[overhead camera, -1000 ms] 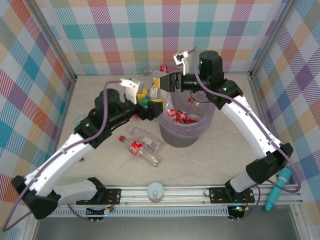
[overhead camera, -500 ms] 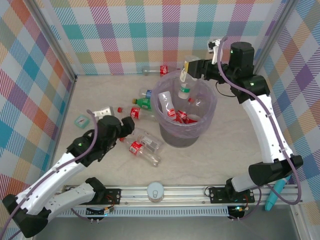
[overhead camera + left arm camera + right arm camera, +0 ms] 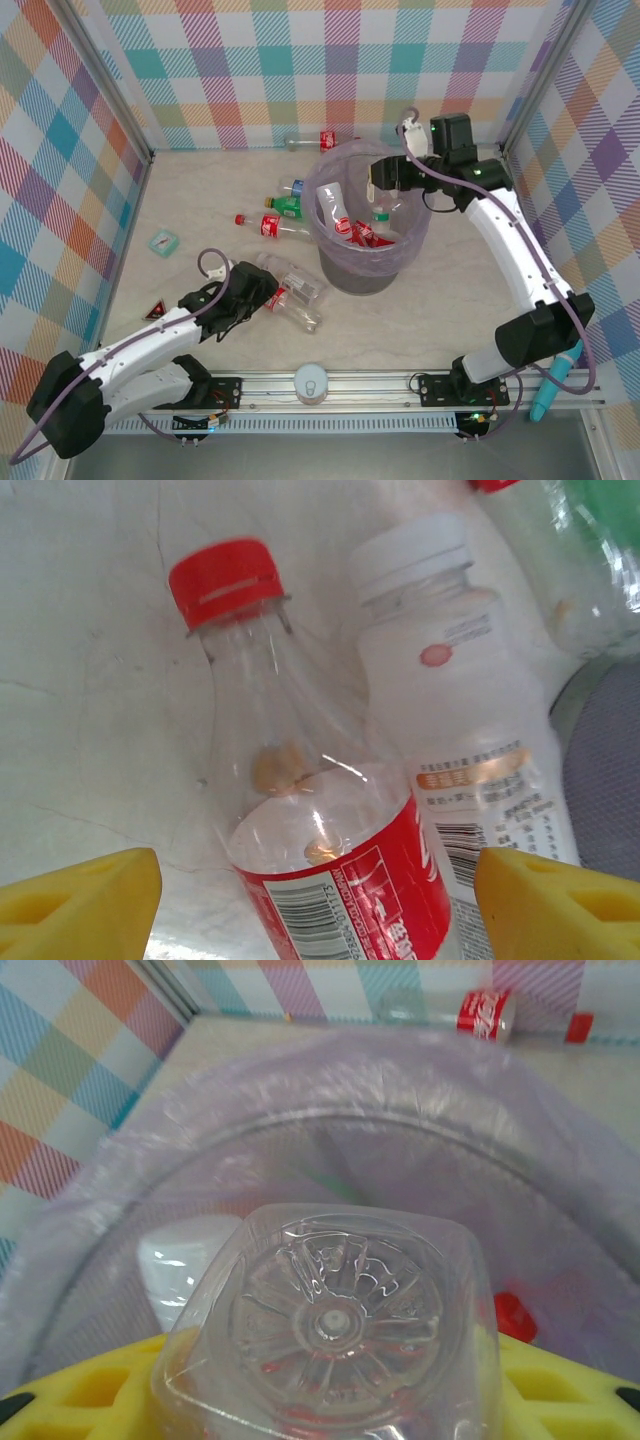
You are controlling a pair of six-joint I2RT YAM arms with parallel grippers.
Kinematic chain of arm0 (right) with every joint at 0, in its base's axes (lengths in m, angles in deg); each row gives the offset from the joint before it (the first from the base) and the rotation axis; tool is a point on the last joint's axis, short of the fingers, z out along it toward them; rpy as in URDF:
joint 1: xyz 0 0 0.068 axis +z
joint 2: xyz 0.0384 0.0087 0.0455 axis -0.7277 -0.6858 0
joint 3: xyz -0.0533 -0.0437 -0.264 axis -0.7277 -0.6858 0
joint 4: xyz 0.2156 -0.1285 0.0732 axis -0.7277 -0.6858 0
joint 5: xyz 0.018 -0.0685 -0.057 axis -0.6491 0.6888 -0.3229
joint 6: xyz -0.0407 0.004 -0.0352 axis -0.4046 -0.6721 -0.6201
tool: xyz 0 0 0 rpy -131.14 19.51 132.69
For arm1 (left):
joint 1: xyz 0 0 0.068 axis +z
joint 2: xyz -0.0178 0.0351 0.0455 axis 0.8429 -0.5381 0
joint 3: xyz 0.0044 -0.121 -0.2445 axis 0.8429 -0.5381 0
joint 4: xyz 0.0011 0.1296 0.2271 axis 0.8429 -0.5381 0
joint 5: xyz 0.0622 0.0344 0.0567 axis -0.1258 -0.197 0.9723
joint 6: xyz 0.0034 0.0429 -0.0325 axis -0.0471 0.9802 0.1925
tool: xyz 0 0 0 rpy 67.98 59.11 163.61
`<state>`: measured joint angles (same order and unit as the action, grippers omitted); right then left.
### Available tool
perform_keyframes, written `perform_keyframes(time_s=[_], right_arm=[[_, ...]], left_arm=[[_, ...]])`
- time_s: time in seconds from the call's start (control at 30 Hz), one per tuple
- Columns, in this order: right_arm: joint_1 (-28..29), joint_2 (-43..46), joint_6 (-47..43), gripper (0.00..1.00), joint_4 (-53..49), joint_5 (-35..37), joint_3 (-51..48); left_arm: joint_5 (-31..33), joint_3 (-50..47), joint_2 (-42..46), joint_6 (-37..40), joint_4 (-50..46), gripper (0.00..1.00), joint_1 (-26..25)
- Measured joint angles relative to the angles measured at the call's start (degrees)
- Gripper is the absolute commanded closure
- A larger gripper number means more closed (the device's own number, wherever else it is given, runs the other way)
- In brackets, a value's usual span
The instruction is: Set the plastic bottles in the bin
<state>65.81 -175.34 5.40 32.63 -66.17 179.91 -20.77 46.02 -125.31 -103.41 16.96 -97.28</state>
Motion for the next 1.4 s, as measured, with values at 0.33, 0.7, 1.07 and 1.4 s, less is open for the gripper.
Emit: perform_keyframes(time_s=[0.33, 0.7, 1.07, 1.4], right_arm=[[4.1, -4.5, -1.2, 0.34, -2.0, 1.3, -0.7], [4.2, -2.1, -2.1, 0.21, -4.4, 1.7, 1.4], [4.2, 13.4, 0.5, 0.22, -1.7, 1.6, -4.0], [4.2, 18.5, 3.9, 0.22, 0.2, 1.6, -11.2]], left_arm=[[-4.5, -3.2, -8.8, -4.2, 13.8, 0.21, 0.0], [-4.7, -3.8, -9.5, -4.6, 16.3, 0.22, 0.0], [-4.3, -3.9, -12.7, -4.6, 17.6, 0.32, 0.0], [0.8, -0.8, -5.4, -2.5, 9.4, 0.52, 0.0]])
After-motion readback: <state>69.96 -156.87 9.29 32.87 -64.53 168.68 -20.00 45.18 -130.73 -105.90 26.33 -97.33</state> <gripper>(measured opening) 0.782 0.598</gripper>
